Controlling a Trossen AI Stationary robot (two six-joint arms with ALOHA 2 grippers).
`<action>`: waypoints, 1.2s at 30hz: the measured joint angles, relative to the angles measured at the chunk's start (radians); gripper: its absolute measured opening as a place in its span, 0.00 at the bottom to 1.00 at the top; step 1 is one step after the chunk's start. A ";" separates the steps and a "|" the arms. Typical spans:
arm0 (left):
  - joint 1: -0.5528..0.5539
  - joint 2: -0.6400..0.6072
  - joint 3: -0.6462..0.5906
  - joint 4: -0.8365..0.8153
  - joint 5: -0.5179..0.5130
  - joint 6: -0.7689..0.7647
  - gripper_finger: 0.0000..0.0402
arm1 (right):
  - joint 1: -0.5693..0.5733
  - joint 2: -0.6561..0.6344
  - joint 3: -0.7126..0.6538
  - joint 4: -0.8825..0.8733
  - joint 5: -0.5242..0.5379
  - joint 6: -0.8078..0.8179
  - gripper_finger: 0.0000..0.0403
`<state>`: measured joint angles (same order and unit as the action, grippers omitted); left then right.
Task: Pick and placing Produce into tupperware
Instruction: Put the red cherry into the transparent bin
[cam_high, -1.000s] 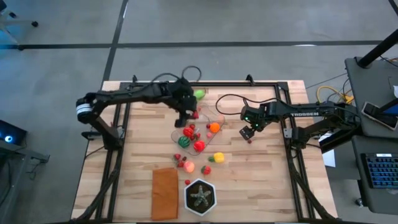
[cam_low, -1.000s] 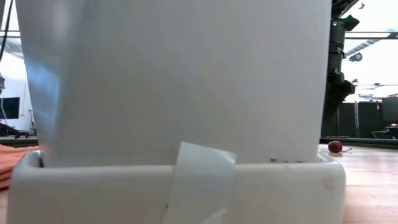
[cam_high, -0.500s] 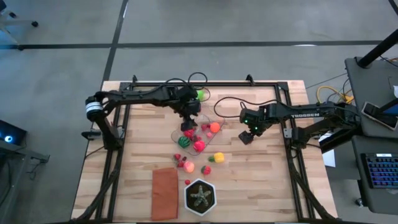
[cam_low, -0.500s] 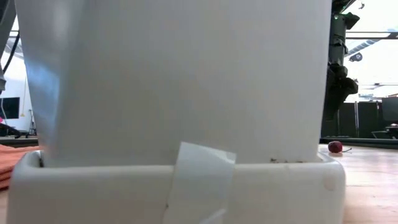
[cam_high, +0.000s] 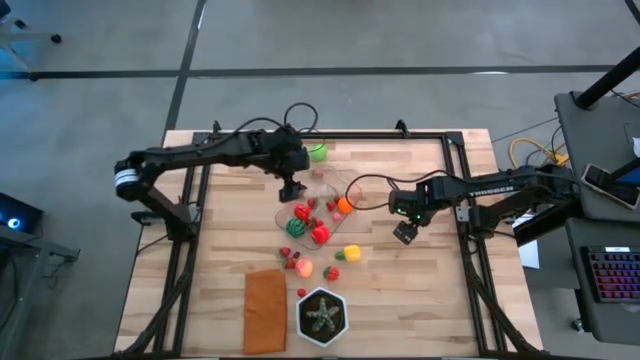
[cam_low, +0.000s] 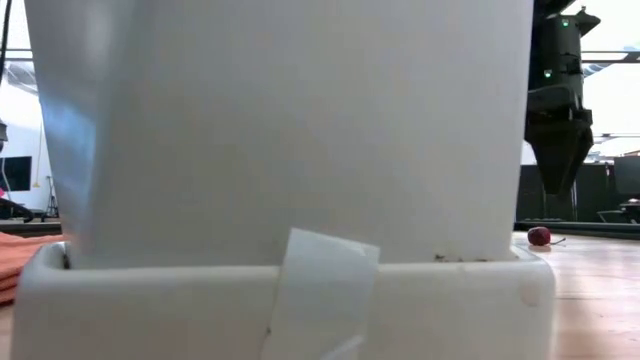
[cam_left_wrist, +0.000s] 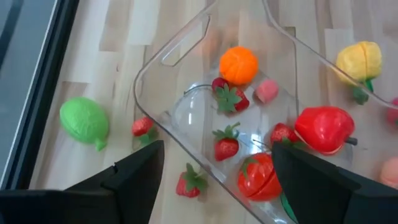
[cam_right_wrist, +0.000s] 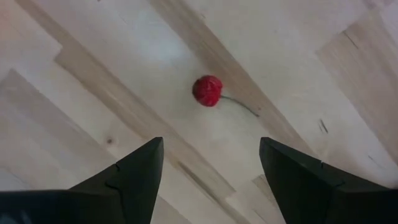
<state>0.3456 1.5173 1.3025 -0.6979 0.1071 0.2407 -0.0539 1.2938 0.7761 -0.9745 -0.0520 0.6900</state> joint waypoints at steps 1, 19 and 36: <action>0.000 -0.004 0.000 -0.008 -0.002 0.000 0.70 | -0.001 0.001 -0.007 0.007 0.000 -0.003 0.64; 0.000 -0.010 -0.001 -0.034 -0.001 -0.004 0.71 | -0.005 0.157 -0.058 0.154 0.011 -0.008 0.64; 0.002 -0.011 -0.001 -0.045 0.000 -0.025 0.71 | -0.010 0.224 0.006 0.150 0.029 0.227 0.64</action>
<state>0.3473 1.5066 1.3018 -0.7433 0.1067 0.2161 -0.0643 1.5173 0.7822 -0.8243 -0.0231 0.9168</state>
